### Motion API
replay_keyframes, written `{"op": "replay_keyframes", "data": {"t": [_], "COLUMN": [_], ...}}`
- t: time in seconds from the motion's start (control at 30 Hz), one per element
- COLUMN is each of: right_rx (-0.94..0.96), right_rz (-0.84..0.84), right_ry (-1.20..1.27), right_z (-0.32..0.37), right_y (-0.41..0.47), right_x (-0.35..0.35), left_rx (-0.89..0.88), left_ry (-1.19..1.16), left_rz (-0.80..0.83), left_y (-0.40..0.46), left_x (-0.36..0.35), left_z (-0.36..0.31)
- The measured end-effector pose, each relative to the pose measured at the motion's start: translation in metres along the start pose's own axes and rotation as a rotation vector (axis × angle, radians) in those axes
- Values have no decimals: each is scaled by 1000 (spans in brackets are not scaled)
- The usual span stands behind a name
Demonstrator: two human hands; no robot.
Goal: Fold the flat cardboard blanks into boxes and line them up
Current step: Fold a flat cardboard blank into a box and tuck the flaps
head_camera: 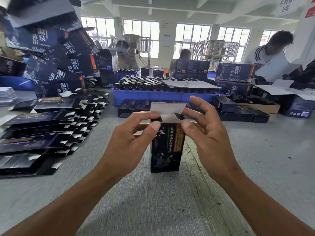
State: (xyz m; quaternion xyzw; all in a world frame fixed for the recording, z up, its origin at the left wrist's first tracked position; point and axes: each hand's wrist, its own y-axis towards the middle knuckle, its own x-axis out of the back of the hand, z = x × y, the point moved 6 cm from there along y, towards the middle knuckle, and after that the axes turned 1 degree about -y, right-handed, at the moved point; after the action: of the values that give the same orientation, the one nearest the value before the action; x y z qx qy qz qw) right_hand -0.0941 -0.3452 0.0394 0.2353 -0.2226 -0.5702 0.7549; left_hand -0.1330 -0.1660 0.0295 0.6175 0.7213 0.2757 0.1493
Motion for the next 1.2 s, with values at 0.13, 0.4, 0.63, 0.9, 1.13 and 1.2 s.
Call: {"op": "replay_keyframes", "data": {"t": [0.13, 0.4, 0.63, 0.9, 1.13, 1.2], "right_rx": [36, 29, 15, 27, 33, 37], "right_rz": [-6, -57, -56, -42, -36, -39], "right_ry": [9, -8, -3, -56, -84, -83], "right_z": [6, 4, 1, 1, 3, 4], "right_y": [-2, 0, 0, 1, 0, 0], "right_x": [-3, 0, 2, 2, 2, 3], "left_rx": [-8, 9, -39, -38, -41, -34], "left_ry": [18, -5, 8, 76, 102, 86], "left_rz": [0, 3, -57, -85, -99, -104], "left_y": [0, 0, -1, -4, -5, -5], "left_x": [0, 0, -1, 0, -2, -2], "left_z": [-2, 3, -4, -3, -4, -4]}}
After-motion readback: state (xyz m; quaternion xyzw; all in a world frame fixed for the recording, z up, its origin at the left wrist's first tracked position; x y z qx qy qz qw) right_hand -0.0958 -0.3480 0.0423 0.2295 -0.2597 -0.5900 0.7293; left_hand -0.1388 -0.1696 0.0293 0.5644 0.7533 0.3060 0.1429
